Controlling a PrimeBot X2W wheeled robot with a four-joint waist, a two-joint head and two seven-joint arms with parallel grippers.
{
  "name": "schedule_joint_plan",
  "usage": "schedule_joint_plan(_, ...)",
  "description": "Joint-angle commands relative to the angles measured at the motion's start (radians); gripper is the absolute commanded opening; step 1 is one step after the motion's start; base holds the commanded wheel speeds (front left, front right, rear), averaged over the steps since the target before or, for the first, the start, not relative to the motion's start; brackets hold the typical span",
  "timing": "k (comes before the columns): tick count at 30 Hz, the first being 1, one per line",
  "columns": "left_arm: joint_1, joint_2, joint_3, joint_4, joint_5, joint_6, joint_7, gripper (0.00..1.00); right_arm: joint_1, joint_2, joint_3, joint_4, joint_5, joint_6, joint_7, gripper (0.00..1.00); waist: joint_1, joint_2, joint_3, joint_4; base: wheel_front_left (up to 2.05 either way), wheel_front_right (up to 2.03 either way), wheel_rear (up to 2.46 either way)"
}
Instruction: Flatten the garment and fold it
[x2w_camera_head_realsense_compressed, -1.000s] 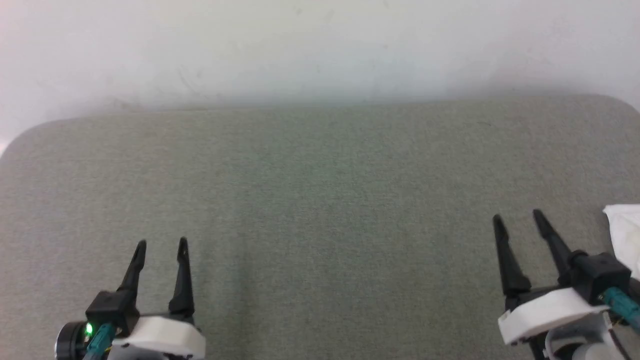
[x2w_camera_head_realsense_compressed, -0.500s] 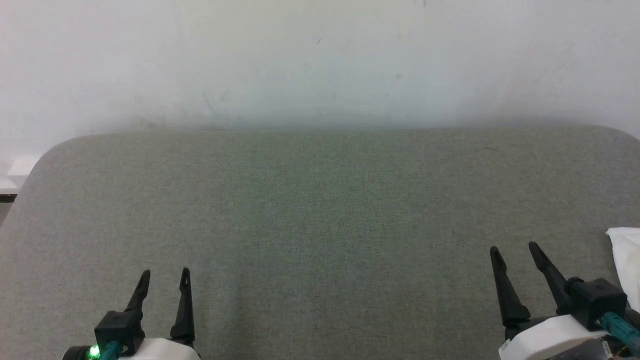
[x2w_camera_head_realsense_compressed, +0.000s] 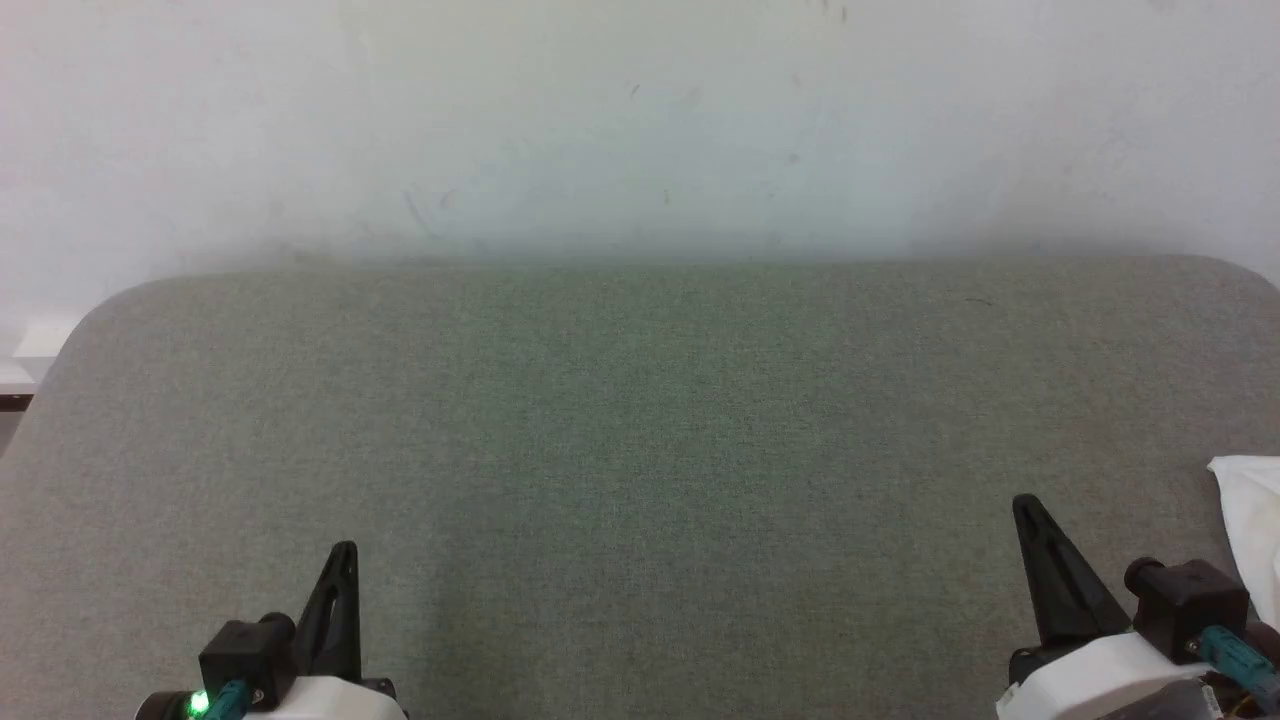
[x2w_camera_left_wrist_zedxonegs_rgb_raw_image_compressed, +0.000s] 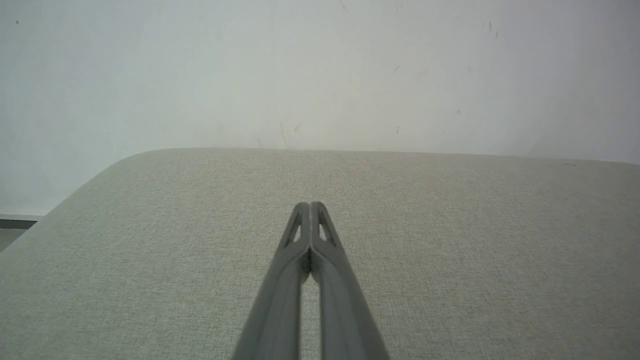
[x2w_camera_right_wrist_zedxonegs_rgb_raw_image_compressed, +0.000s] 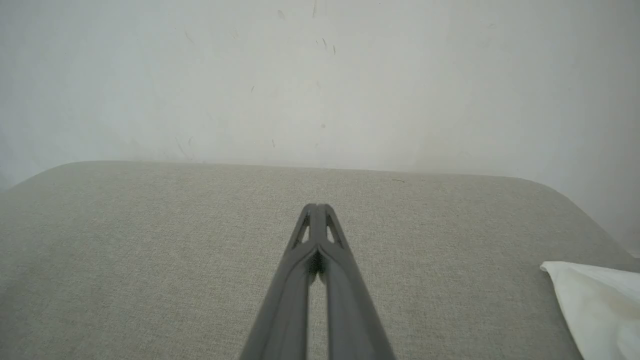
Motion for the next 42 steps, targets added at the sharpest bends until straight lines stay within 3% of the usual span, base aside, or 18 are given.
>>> schedule_joint_plan(1,-0.006,-0.005,0.003,-0.008,0.013,-0.003,0.007,0.0,-0.011,0.0,0.002,0.004,-0.007,0.0,0.002,0.0,0.0,0.0,0.0,-0.001,0.0,0.0,0.0)
schedule_joint_plan(42,-0.032,-0.052,0.025,-0.065,0.086,-0.017,0.089,0.0,-0.058,0.002,0.009,0.029,-0.044,-0.001,0.014,0.0,0.0,0.0,0.01,-0.012,0.0,0.0,0.0)
